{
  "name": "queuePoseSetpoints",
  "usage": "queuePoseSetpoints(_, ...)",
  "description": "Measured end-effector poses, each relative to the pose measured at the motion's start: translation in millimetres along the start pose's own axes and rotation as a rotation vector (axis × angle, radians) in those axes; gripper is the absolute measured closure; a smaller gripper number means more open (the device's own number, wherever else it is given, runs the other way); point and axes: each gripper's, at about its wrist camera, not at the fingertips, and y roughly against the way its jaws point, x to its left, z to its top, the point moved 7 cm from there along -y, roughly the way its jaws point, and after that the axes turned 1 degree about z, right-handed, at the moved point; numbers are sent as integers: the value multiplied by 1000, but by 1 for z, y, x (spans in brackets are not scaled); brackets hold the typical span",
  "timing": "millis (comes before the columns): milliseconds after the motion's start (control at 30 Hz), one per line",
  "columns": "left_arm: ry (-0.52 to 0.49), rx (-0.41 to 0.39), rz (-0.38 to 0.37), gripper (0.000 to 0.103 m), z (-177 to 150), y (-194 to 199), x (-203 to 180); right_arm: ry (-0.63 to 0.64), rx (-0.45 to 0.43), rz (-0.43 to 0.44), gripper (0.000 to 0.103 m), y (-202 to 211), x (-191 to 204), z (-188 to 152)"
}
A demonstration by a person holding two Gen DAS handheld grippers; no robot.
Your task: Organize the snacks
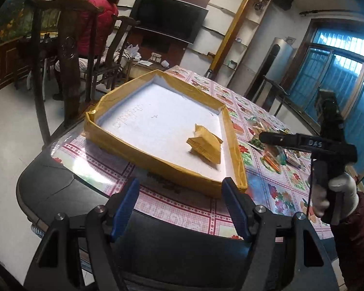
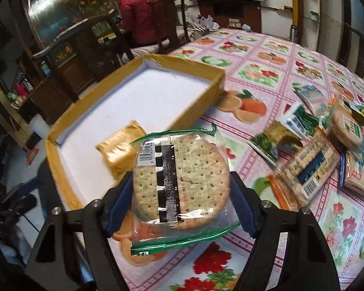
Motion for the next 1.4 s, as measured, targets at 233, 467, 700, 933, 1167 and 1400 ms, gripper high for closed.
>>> queuePoseSetpoints(233,48,-21,160,21,4,14,31,84,56,144,26,-50,98,30)
queuePoseSetpoints(467,163,28,111,22,-8,18,56,108,86,114,25,-108,131,37)
queuePoseSetpoints(700,164,4,86,21,-6,20,45,64,29,150,23,-74,121,36)
queuePoseSetpoints(933,113,6,10,21,-5,18,21,-40,-57,-6,21,-1,11,36)
queuePoseSetpoints(1167,-40,20,-22,21,0,7,-30,-401,-28,-231,21,42,-153,-13)
queuePoseSetpoints(1400,-122,86,-52,22,14,-21,-75,-566,-68,-193,20,23,-174,-20)
